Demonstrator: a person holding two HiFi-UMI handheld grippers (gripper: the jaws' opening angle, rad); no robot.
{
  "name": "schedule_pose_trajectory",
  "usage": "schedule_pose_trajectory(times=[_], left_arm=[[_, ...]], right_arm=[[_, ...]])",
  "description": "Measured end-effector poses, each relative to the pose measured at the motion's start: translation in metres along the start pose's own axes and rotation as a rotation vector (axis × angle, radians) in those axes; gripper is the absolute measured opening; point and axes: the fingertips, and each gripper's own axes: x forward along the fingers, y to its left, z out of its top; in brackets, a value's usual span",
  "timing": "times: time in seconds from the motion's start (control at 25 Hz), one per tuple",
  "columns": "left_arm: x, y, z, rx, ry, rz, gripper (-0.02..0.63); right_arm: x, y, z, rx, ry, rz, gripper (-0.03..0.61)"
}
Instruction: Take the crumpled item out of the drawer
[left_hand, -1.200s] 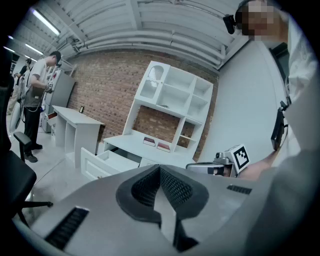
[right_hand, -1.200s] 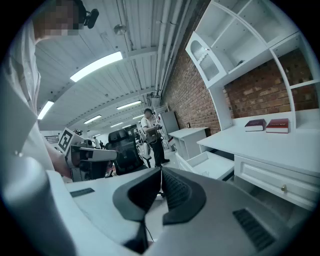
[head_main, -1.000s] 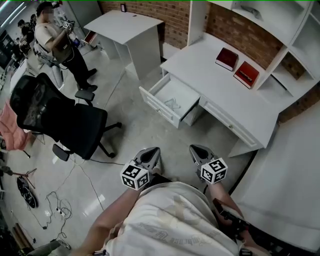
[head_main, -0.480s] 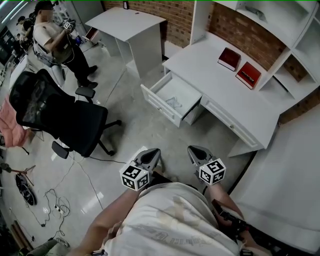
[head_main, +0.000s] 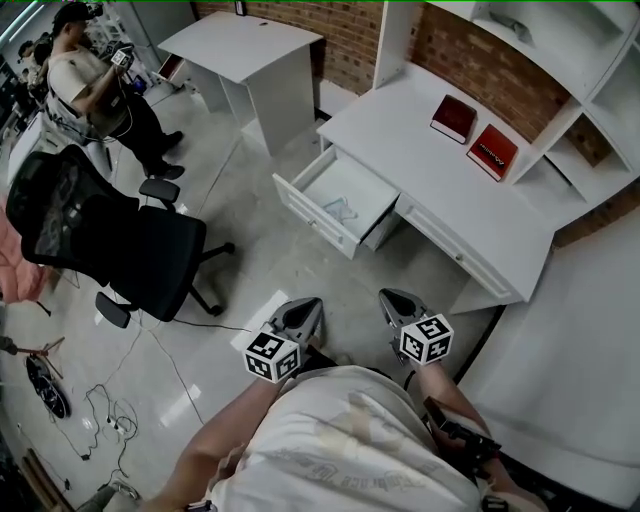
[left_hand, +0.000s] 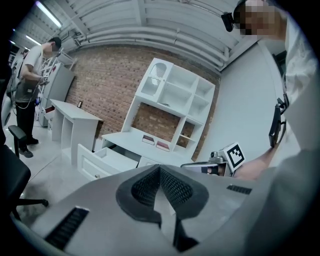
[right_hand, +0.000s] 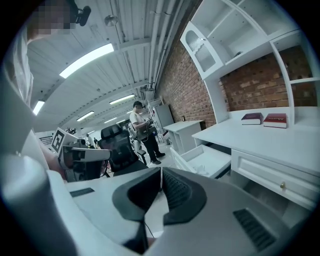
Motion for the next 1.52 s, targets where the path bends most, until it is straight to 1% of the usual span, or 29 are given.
schedule_pose_trajectory(times=[0.2, 0.4, 0.6, 0.76, 1.0, 1.28, 1.52], left_arm=[[0.017, 0.026, 0.016, -0.009, 0.003, -0.009, 0.02], [0.045, 0.05, 0.038, -0.001, 0.007, -0.03, 0.02], [0.071, 0.076, 0.059, 0.012, 0.026, -0.074, 0.02], [0.093, 0.092, 0.08, 0.035, 0.034, -0.124, 0.02], [0.114, 0.123, 0.101, 0.054, 0.038, -0.18, 0.02], [0.129, 0.15, 0.113, 0.051, 0.05, -0.222, 0.02], [0.128, 0.156, 0.116, 0.05, 0.058, -0.251, 0.02]], right_arm=[[0.023, -0.013, 0.024, 0.033, -0.014, -0.017, 0.028], [0.051, -0.035, 0.041, 0.036, -0.005, -0.034, 0.028], [0.075, -0.051, 0.061, 0.055, -0.013, -0.07, 0.028], [0.09, -0.067, 0.076, 0.068, -0.028, -0.114, 0.028], [0.116, -0.078, 0.093, 0.08, -0.046, -0.165, 0.028], [0.14, -0.085, 0.108, 0.077, -0.048, -0.215, 0.028], [0.151, -0.089, 0.118, 0.067, -0.035, -0.236, 0.028]])
